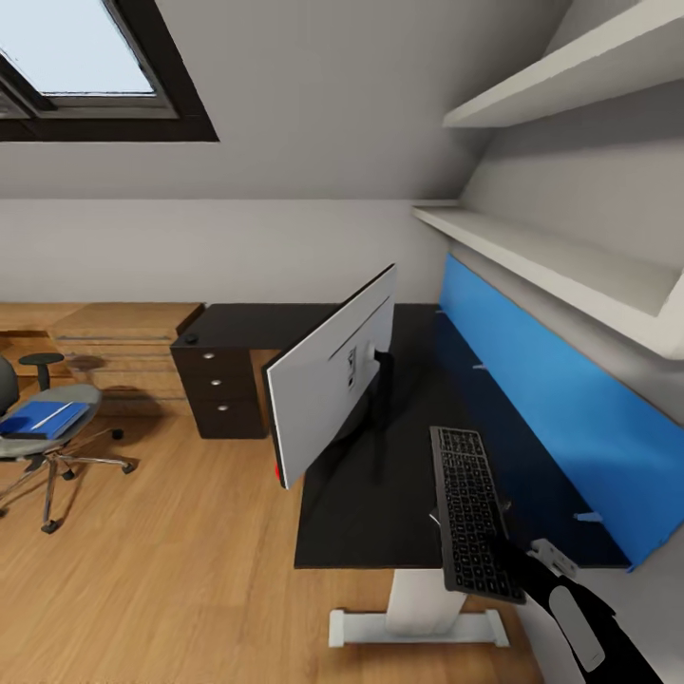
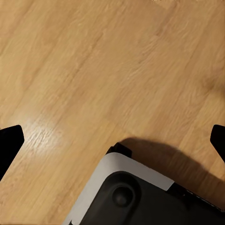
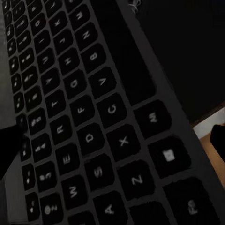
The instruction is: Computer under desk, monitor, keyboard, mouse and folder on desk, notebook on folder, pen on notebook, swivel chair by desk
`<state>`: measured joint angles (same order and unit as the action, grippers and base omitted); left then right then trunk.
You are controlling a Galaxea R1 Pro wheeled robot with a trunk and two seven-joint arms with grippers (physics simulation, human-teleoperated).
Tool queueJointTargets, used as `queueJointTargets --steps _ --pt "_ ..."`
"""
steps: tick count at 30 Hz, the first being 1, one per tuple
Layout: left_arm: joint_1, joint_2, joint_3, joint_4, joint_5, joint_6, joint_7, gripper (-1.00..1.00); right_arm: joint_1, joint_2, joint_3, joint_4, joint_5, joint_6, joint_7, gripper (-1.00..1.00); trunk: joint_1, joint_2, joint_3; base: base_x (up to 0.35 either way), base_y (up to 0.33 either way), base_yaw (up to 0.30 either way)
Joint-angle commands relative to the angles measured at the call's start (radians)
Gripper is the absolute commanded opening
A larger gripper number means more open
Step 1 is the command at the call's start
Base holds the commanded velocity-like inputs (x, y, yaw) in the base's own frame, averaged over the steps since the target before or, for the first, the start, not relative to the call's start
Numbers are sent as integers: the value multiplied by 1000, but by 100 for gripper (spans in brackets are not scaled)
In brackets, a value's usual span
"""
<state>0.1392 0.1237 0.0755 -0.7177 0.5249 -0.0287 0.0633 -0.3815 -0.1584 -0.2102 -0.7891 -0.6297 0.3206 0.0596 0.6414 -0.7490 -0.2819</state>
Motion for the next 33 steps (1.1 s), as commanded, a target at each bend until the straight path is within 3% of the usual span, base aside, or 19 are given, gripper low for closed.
queueJointTargets --steps 1,18,33 --pt "0 1 -2 -2 10 -2 4 100 0 0 -3 -1 -4 6 3 100 0 -1 0 0 0 210" --pt "0 -1 -3 -2 8 -3 3 100 0 0 -5 1 -5 6 49 100 0 -1 2 -43 40 34" --pt "0 -1 -3 -2 7 -3 3 100 0 0 -5 1 -5 6 51 100 0 -1 -11 -4 2 158"
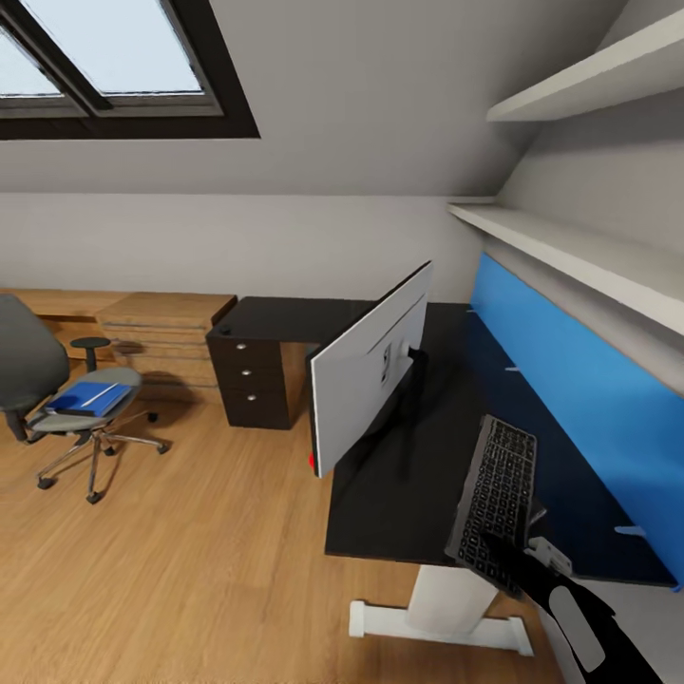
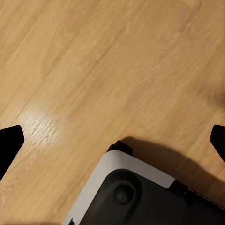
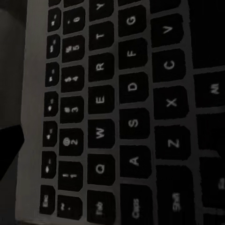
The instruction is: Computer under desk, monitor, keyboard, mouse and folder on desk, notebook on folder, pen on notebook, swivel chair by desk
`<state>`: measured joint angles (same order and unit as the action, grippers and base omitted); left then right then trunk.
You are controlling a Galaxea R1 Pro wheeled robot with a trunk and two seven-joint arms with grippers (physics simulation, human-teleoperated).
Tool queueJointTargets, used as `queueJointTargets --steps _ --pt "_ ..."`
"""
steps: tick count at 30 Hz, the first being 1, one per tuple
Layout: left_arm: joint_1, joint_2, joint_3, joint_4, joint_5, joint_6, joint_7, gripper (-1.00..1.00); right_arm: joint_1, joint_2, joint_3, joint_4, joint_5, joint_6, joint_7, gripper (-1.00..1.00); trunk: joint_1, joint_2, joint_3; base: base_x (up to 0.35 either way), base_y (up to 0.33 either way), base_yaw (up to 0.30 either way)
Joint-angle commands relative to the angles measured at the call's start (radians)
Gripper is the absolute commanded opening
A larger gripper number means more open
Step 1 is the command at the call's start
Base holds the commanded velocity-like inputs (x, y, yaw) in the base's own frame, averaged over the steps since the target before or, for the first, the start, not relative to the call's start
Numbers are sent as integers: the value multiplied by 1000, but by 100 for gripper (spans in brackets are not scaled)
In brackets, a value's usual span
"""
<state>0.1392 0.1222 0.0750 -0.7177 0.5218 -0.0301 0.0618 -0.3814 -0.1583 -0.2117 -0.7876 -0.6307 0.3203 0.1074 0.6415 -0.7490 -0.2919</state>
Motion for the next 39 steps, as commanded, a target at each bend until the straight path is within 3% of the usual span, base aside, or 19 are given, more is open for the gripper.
queueJointTargets --steps 1,14,21,35,39 --pt "0 0 -3 -2 10 -2 4 100 0 0 -3 -1 -4 6 3 100 0 -1 -1 -89 0 26" --pt "0 0 -4 -2 12 -1 4 100 -1 0 -4 -2 -3 6 7 100 0 -1 -2 -120 0 4" --pt "0 0 -6 19 11 -1 5 100 0 -1 -9 -2 -1 4 68 100 0 -1 -2 -2 0 0" --pt "0 0 -6 32 7 -2 6 100 -1 -1 -14 2 -4 3 69 100 0 -1 -2 -74 -57 0" --pt "0 0 -5 32 -8 -2 6 100 0 -3 -14 2 -4 3 69 100 0 -1 -2 -74 -62 0"
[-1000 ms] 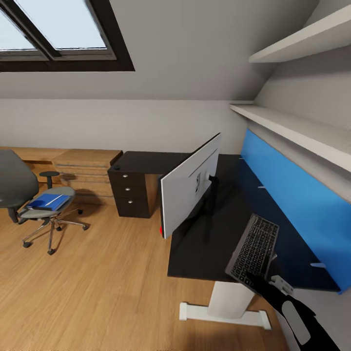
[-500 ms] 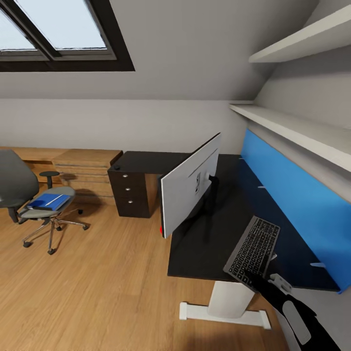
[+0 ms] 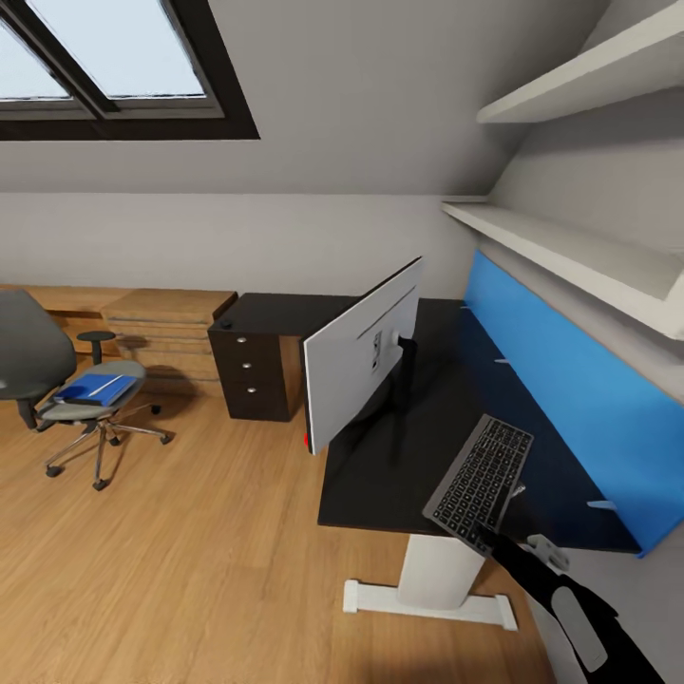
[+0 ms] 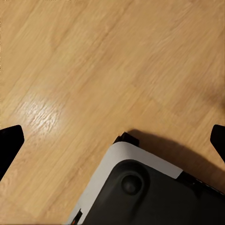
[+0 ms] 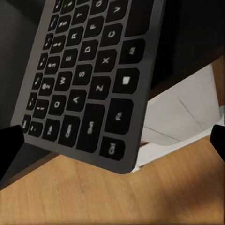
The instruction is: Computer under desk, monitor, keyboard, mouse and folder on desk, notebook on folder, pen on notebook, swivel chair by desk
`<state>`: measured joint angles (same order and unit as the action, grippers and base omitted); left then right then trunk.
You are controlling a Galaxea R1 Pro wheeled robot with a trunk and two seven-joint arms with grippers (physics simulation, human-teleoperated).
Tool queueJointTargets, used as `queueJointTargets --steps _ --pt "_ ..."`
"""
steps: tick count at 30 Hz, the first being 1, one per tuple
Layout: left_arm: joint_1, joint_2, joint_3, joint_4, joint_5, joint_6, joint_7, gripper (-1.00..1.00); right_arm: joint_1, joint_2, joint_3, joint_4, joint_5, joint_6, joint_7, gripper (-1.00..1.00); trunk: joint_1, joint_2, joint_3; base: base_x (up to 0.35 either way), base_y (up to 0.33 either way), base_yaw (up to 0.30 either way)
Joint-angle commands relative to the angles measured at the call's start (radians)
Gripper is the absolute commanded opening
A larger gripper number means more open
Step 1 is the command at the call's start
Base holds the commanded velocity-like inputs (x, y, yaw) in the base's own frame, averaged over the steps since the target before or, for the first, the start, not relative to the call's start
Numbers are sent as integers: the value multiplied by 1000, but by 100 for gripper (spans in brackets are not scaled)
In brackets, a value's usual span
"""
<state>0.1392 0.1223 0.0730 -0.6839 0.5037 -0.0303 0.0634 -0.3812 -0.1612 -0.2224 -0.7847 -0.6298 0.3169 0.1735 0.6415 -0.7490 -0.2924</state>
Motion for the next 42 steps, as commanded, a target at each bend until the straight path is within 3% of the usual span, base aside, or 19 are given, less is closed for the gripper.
queueJointTargets --steps 1,10,22,36,42 --pt "0 0 -3 -2 8 -2 4 100 -1 0 -3 -1 -5 7 3 100 0 -1 -1 -17 -15 0" --pt "0 0 -7 0 4 -1 4 100 -1 -1 -6 -1 -5 -2 2 100 0 -1 -1 -30 -67 0" --pt "0 -2 -8 32 -74 -4 7 100 -1 1 -3 -1 -1 -51 -1 100 0 -1 -1 -6 -78 0" --pt "0 -3 -3 37 -84 -115 7 100 -1 8 0 50 -4 -53 0 100 0 -1 -1 0 -9 0" --pt "0 -3 -3 37 -83 -132 7 100 0 11 1 60 -5 -52 1 100 0 -1 -1 0 0 0"
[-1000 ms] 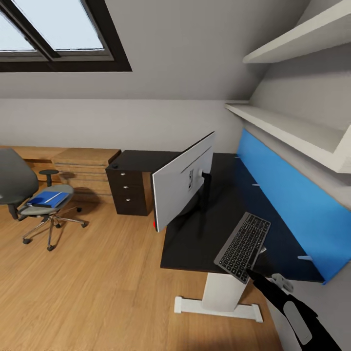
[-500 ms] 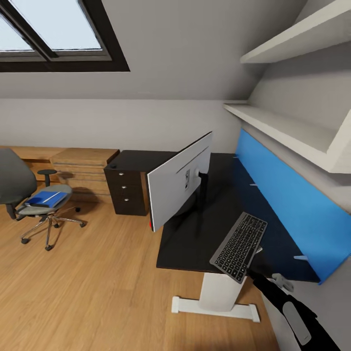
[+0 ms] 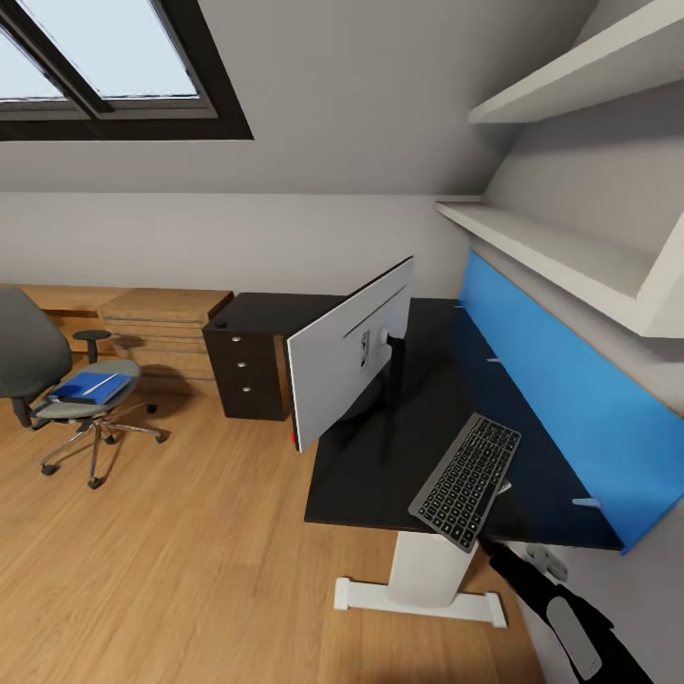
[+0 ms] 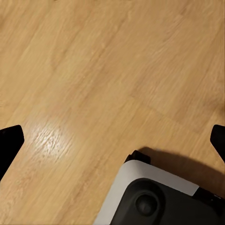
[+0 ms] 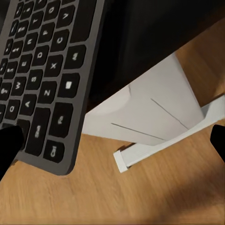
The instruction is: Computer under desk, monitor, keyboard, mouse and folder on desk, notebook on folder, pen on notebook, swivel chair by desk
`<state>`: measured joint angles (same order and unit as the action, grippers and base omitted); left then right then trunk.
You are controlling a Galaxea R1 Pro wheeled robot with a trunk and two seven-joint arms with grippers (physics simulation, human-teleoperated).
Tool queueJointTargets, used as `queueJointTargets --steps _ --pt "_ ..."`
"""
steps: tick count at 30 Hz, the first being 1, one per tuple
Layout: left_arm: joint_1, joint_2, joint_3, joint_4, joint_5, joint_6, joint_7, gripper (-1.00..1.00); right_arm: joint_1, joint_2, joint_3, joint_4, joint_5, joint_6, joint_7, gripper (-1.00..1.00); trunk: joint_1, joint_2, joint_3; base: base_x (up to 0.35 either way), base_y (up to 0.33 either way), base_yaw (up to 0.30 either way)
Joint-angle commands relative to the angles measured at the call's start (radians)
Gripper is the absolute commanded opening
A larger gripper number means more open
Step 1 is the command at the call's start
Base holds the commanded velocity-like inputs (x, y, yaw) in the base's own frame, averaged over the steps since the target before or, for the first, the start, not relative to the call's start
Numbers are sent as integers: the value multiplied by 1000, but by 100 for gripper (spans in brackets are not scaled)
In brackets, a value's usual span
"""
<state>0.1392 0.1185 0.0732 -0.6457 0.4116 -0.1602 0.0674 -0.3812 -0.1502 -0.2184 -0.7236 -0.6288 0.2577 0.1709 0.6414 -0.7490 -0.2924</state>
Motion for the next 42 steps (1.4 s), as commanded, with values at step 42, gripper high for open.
queueJointTargets --steps 42 --pt "0 1 1 -83 15 -5 -1 100 -1 22 0 -1 -4 9 9 100 31 -57 -36 0 0 38"
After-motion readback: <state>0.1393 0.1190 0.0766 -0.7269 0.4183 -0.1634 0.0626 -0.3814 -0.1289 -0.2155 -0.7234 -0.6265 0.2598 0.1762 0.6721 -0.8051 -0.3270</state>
